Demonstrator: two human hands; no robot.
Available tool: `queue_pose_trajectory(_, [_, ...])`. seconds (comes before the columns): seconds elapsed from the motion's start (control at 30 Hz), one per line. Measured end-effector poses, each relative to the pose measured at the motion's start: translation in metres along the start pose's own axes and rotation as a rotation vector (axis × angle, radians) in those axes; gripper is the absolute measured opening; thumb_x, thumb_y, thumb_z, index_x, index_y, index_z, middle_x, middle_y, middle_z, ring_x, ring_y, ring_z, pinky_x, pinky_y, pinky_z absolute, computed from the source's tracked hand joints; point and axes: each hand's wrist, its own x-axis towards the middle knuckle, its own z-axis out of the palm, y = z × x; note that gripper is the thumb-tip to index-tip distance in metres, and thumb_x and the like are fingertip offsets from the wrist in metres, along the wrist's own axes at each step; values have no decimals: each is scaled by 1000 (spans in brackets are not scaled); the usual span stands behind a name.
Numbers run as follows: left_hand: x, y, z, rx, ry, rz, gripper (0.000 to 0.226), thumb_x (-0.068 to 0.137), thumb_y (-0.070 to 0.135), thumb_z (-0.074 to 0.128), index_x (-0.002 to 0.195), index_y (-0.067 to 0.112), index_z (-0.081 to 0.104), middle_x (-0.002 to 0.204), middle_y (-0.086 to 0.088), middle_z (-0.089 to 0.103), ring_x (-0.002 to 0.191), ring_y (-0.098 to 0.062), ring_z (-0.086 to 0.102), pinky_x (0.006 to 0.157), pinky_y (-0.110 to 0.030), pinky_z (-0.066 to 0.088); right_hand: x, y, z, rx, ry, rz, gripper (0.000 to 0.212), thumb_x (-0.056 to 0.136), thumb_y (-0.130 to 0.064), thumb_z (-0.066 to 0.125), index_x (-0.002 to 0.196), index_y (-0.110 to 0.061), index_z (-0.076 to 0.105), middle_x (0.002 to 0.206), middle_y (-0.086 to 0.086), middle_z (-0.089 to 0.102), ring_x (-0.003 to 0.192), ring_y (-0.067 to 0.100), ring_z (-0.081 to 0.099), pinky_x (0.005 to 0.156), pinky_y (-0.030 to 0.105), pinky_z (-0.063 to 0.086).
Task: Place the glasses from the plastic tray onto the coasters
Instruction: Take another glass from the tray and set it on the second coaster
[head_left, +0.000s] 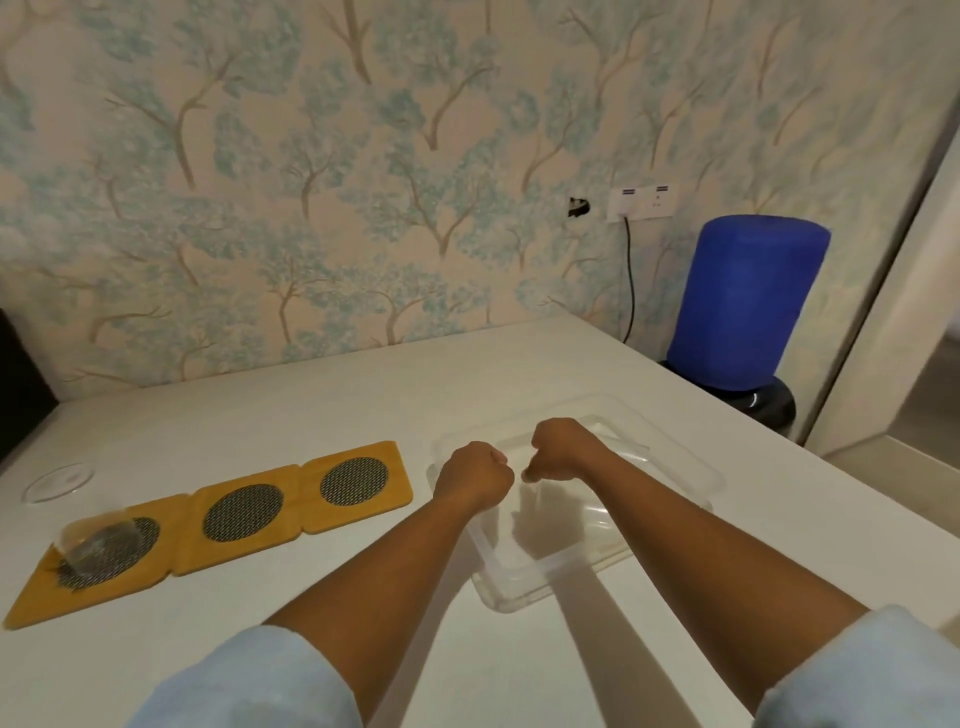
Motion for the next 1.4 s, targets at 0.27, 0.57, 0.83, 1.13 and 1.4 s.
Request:
queue_pose_trajectory(0.27, [5,16,29,-198,-237,-193,39,98,37,48,116,4,58,113,-10,67,85,-23,74,84,-32,59,-3,27,4,-254,-175,-6,73,71,-41,80,133,-12,53,128,4,60,115,25,59,96,38,51])
queue_pose_trajectory(0.57, [3,18,33,-468,-289,-290,37,98,31,52,116,-1,58,108,-20,70,82,-26,70,88,-38,58,-4,23,18,-314,-39,-50,68,61,-43,81,120,-18,59,110,2,64,92,22,64,68,30,49])
queue_pose_trajectory(0.83, [9,14,10,-695,-171,-251,46,89,37,64,114,-2,65,93,-12,69,73,-20,63,81,-31,60,4,7,1,7,124,-96,67,60,-51,71,116,-15,59,106,6,65,88,24,61,70,31,51])
queue_pose_trajectory(1.13, [12,4,-45,-923,36,-177,54,73,49,78,108,9,69,99,-8,73,79,-16,64,82,-32,58,10,-48,-25,351,286,-182,35,60,-43,58,83,-17,60,78,-3,64,70,17,63,58,28,49])
queue_pose_trajectory(1.4, [1,-32,-98,-899,220,-114,73,68,43,82,126,3,61,107,-8,73,100,-22,68,86,-36,52,12,-110,-15,566,250,-289,37,60,-39,70,86,-15,61,83,-1,66,75,18,64,66,37,57])
